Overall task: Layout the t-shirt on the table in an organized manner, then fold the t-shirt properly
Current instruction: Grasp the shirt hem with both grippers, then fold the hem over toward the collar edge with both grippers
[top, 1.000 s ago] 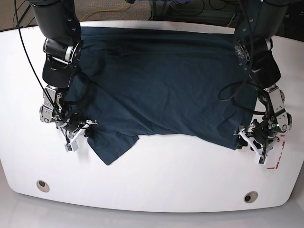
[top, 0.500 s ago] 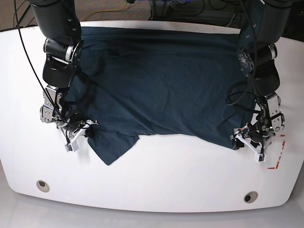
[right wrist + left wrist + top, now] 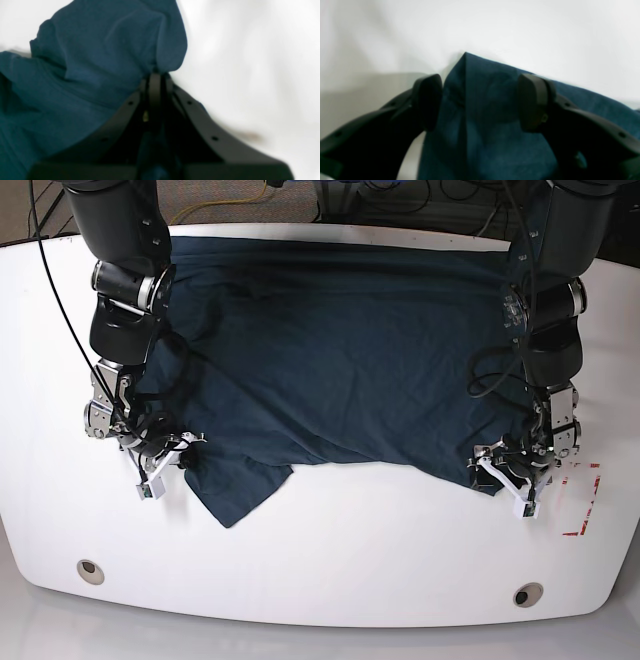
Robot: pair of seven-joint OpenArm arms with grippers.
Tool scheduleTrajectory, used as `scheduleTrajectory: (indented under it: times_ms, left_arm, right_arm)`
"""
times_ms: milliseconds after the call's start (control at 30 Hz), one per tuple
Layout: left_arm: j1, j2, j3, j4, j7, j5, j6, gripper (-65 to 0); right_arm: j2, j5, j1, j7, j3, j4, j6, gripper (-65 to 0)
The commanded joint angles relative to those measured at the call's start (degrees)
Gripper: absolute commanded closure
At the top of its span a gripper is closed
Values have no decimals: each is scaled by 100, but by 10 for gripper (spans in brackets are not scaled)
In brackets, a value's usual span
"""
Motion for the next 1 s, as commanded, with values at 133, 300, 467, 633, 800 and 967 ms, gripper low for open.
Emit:
scheduleTrajectory:
  times_ms: [133, 300, 467, 633, 800, 967]
  left_arm:
    - [-166, -51, 5, -102, 15, 1, 27, -429]
    - [-166, -60, 5, -58, 24, 1, 27, -297]
    - [-166, -69, 5, -58, 24, 1, 27, -68]
    - [-166, -130, 5, -49, 41, 1, 27, 0]
    - [-166, -139, -13, -14, 41, -26, 9, 0]
    - [-131, -139, -39, 514, 68, -26, 0, 0]
  right_arm:
    - [62, 64, 175, 47, -7, 90, 34, -6]
    - [62, 64, 175, 47, -7, 90, 34, -6]
    - [70, 64, 175, 47, -7, 90, 34, -6]
    - [79, 64, 175, 47, -7, 90, 34, -3]
    - [88, 64, 175, 47, -7, 99, 34, -2]
    - [79, 72, 166, -67, 1, 495, 34, -2]
